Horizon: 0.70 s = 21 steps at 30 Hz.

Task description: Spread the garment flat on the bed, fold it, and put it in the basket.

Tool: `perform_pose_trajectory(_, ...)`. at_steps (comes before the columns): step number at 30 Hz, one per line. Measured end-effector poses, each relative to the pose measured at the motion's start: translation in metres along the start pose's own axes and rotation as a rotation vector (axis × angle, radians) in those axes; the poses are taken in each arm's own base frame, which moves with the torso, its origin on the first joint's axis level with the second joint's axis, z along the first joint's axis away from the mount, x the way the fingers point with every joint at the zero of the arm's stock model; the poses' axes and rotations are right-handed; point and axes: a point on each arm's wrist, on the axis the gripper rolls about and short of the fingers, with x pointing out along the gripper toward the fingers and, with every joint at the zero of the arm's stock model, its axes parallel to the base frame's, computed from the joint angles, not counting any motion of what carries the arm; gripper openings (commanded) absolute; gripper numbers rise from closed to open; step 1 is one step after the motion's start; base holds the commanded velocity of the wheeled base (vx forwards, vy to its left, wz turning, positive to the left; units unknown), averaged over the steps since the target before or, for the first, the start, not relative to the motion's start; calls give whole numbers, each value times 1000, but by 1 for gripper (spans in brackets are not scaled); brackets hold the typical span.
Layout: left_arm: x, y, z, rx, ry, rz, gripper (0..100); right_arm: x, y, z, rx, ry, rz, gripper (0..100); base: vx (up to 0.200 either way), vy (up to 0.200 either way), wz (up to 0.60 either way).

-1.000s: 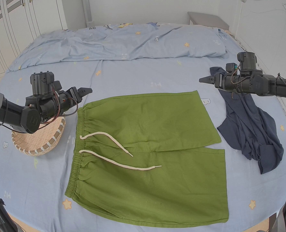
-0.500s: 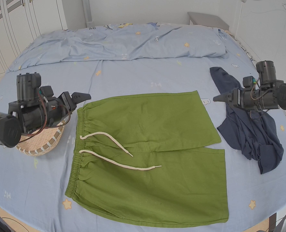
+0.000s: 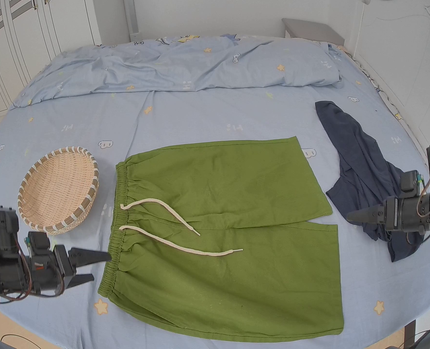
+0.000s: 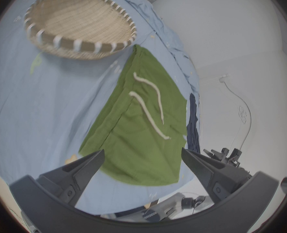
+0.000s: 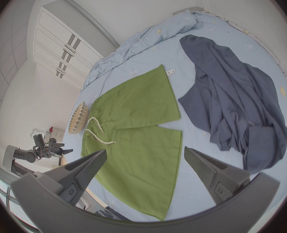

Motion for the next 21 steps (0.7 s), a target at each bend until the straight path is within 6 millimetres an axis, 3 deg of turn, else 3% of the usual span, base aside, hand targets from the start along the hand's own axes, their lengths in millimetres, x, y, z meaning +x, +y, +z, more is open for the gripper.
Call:
perform_pose_trajectory(5, -12, 17, -27, 70, 48, 10, 100, -13, 7, -18, -21, -16, 21, 100, 0, 0, 0)
perform_pose_trajectory(9, -10, 26, -37, 77, 87, 30, 100, -18, 13, -25, -42, -18, 39, 100, 0, 0, 0)
perform_pose_trajectory(21, 16, 47, -31, 80, 136, 60, 100, -23, 18, -30, -63, -30, 56, 100, 0, 0, 0)
